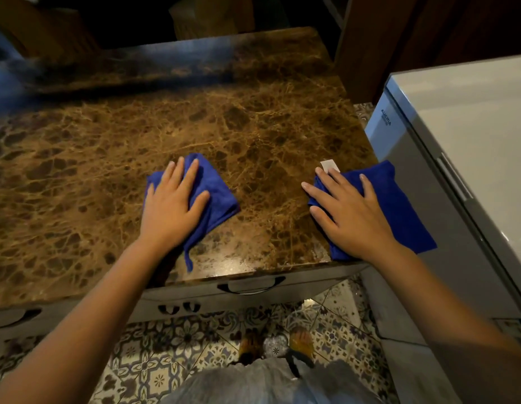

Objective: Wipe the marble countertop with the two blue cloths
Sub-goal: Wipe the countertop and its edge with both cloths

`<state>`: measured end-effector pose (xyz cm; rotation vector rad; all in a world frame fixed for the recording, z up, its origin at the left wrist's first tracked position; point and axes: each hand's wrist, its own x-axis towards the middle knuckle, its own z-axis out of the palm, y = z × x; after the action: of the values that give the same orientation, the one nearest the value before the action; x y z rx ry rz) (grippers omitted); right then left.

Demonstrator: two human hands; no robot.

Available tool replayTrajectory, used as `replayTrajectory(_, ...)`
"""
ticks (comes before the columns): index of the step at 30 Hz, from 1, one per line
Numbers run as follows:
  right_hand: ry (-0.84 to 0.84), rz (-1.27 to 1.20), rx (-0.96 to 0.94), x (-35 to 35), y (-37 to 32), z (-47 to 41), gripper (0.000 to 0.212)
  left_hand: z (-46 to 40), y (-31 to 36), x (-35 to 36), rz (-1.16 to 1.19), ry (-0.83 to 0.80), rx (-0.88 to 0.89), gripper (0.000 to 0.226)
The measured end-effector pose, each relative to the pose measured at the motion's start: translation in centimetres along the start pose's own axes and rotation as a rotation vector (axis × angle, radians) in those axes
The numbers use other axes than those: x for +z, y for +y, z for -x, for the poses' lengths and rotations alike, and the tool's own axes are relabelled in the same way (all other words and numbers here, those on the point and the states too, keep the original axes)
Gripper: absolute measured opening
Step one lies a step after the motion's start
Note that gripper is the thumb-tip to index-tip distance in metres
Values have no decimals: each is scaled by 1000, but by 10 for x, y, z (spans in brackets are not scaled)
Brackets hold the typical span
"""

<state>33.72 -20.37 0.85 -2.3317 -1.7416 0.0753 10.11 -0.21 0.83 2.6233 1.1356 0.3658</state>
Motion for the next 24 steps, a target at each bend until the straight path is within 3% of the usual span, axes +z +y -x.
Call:
replayTrajectory(4, 141, 23, 185, 2, 2, 1, 55, -43, 15, 21, -110, -53, -21, 54)
replayTrajectory(7, 104, 56, 332, 6, 4, -1, 60, -57, 36, 31, -118, -66, 35, 56)
replayTrajectory(13, 82, 73, 301, 8, 5, -4, 56, -53, 85, 43, -107, -164, 255, 55)
replayTrajectory(24, 83, 54, 285, 8, 6, -5, 53, 47, 115, 42, -112, -317, 637, 54)
